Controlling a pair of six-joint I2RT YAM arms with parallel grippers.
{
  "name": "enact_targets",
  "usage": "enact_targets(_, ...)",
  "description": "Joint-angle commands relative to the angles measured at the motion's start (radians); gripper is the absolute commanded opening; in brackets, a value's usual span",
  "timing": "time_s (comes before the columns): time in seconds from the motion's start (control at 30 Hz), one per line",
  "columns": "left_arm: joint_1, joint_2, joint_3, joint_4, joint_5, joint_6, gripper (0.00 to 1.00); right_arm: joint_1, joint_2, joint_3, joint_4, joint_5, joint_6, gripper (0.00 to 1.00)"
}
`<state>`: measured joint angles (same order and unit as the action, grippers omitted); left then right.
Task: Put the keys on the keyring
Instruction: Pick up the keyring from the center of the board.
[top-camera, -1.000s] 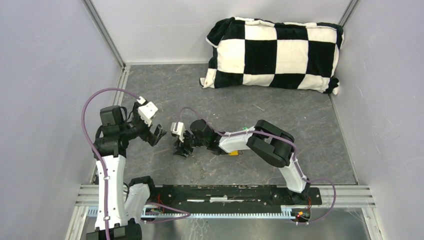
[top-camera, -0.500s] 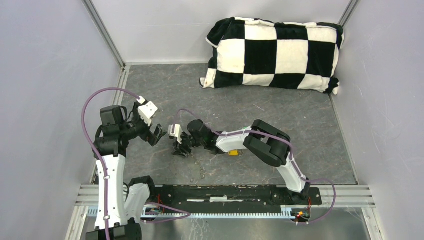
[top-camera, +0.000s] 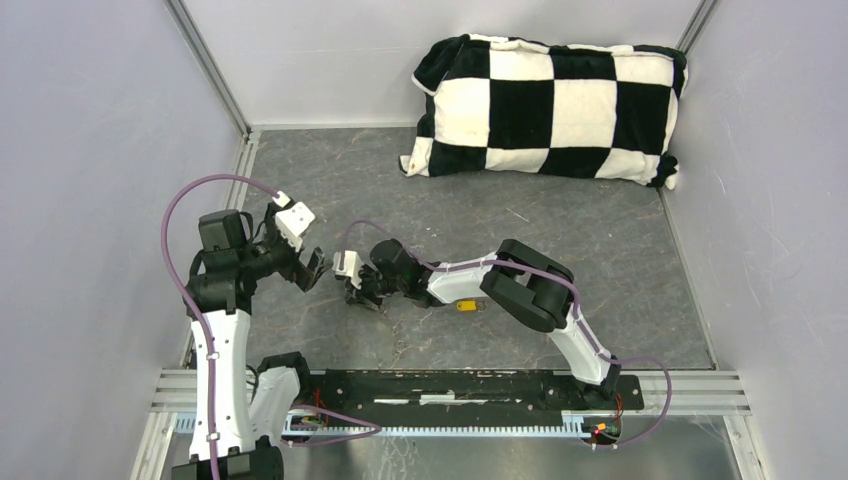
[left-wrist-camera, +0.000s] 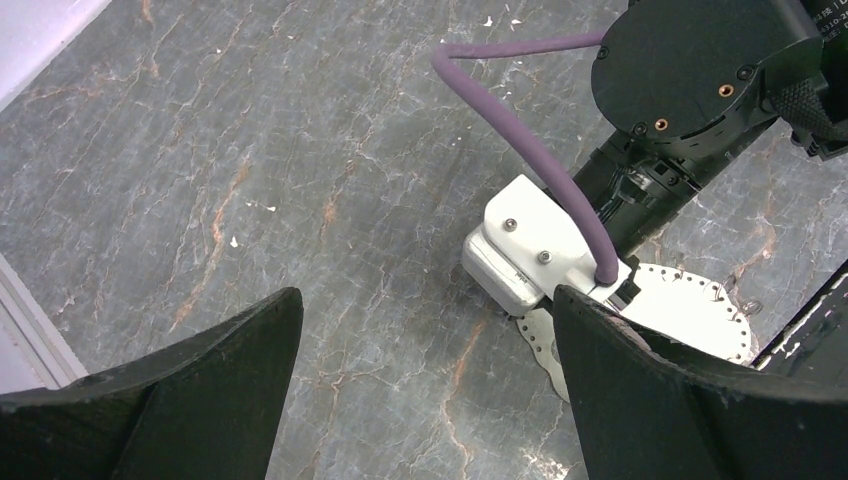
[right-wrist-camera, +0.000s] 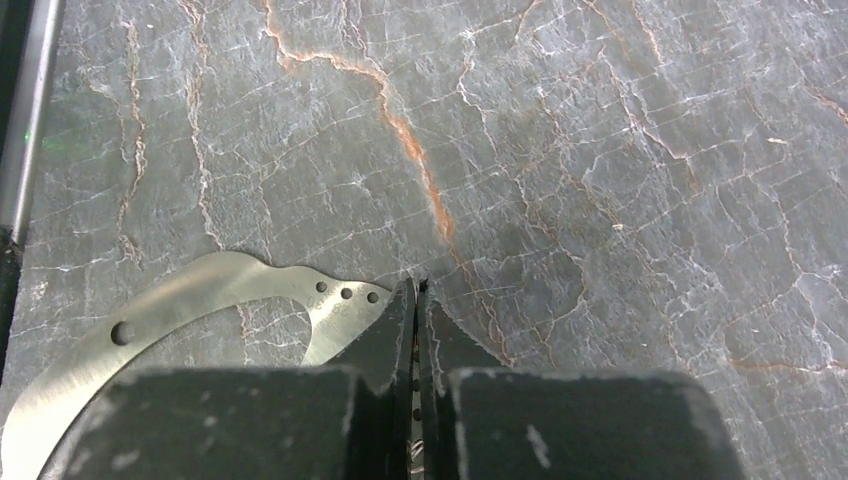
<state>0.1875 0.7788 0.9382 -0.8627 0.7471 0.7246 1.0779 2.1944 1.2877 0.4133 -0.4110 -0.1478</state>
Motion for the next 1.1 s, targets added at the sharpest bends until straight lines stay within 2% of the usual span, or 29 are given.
enact_targets(0.0, -0.002, -0.011, 0.036, -0.012, 0.036, 0.002, 1.00, -0.001, -0.051, -0.036, 0.041, 0.034, -0.005, 0.00)
enact_targets(0.17, -0.001, -0.021, 0.027, -0.068, 0.074, 0.095, 1.00, -0.025, -0.226, -0.140, 0.117, -0.011, 0.016, 0.00)
enact_targets(0.33, -0.003, -0.027, 0.020, -0.243, 0.191, 0.306, 0.99, -0.033, -0.469, -0.309, 0.262, -0.101, 0.095, 0.00)
enact_targets(0.57, -0.011, 0.040, 0.035, -0.408, 0.396, 0.307, 0.98, -0.030, -0.732, -0.449, 0.326, -0.078, 0.125, 0.00)
enact_targets(0.63, -0.040, 0.069, 0.056, -0.480, 0.435, 0.368, 0.98, -0.027, -0.776, -0.449, 0.312, -0.059, 0.111, 0.00)
enact_targets(0.9, -0.106, 0.126, 0.131, -0.415, 0.550, 0.305, 0.98, -0.009, -0.813, -0.370, 0.251, -0.020, 0.088, 0.01)
enact_targets(1.07, -0.166, 0.110, 0.120, -0.303, 0.561, 0.185, 0.95, 0.011, -0.796, -0.318, 0.221, -0.005, 0.094, 0.00)
